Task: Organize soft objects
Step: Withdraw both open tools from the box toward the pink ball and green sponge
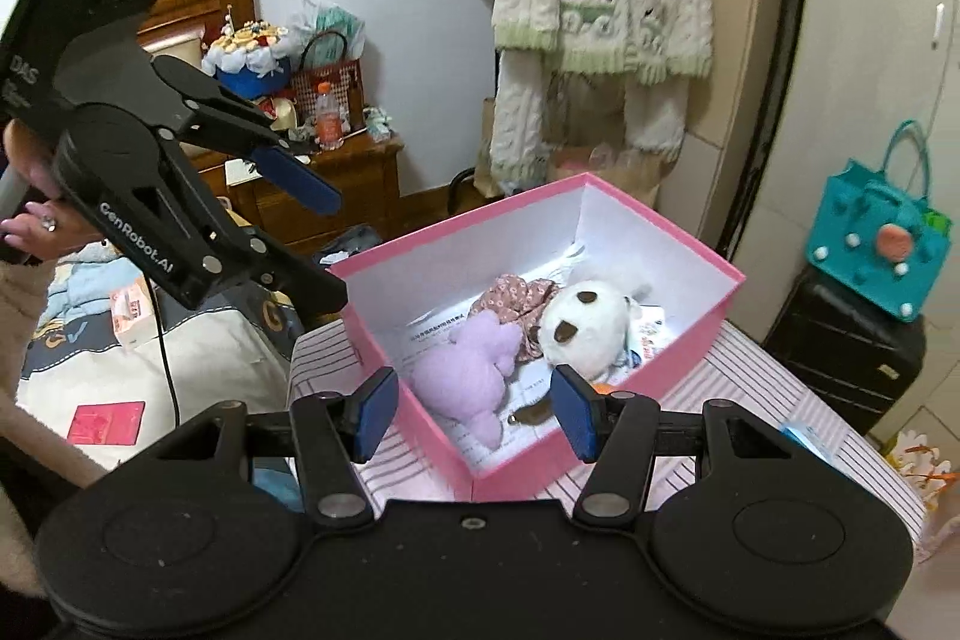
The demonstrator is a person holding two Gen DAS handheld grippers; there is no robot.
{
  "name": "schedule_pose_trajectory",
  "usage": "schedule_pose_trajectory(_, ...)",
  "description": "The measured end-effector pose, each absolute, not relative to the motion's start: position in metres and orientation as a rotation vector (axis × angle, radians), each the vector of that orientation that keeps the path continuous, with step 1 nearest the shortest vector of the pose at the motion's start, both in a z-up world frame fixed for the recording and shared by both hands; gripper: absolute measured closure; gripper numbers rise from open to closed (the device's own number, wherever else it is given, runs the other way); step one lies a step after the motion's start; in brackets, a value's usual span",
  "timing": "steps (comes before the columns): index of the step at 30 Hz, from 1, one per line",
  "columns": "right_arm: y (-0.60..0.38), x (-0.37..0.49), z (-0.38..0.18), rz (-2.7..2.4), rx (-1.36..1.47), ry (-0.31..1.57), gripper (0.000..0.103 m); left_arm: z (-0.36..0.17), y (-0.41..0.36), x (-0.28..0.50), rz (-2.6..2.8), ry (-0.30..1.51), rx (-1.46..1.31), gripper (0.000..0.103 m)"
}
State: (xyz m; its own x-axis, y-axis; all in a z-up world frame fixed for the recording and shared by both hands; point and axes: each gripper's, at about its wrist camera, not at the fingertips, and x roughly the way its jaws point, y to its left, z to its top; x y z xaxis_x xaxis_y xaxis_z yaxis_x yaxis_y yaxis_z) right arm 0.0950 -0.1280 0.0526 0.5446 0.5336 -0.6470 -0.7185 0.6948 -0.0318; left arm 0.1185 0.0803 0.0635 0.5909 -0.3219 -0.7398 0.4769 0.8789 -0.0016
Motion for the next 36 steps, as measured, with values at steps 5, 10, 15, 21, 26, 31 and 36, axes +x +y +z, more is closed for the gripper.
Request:
schedule_pose_trajectory(5, -0.148, 0.062, 0.042, 0.712, -0.302, 0.639, 0.041, 0.061, 0.061, 0.090, -0.520, 0.796, 0.273, 0.027)
schedule_pose_trajectory(10, -0.167, 0.033, 0.031, 0.657, -0.259, 0.653, 0.041, 0.053, 0.037, 0.062, -0.609, 0.793, 0.367, 0.027)
schedule_pose_trajectory(15, -0.185, 0.015, 0.020, 0.601, -0.213, 0.671, 0.041, 0.048, 0.014, 0.039, -0.685, 0.758, 0.421, 0.027)
schedule_pose_trajectory(21, -0.217, 0.009, 0.002, 0.531, -0.158, 0.665, 0.041, 0.043, -0.010, 0.040, -0.772, 0.719, 0.366, 0.027)
schedule_pose_trajectory(26, -0.244, 0.013, -0.012, 0.476, -0.145, 0.635, 0.041, 0.033, -0.033, 0.055, -0.782, 0.684, 0.324, 0.027)
schedule_pose_trajectory(31, -0.272, 0.027, -0.028, 0.423, -0.140, 0.598, 0.041, 0.018, -0.057, 0.073, -0.789, 0.651, 0.254, 0.027)
schedule_pose_trajectory(36, -0.298, 0.052, -0.046, 0.374, -0.145, 0.556, 0.041, -0.001, -0.087, 0.092, -0.772, 0.597, 0.231, 0.027)
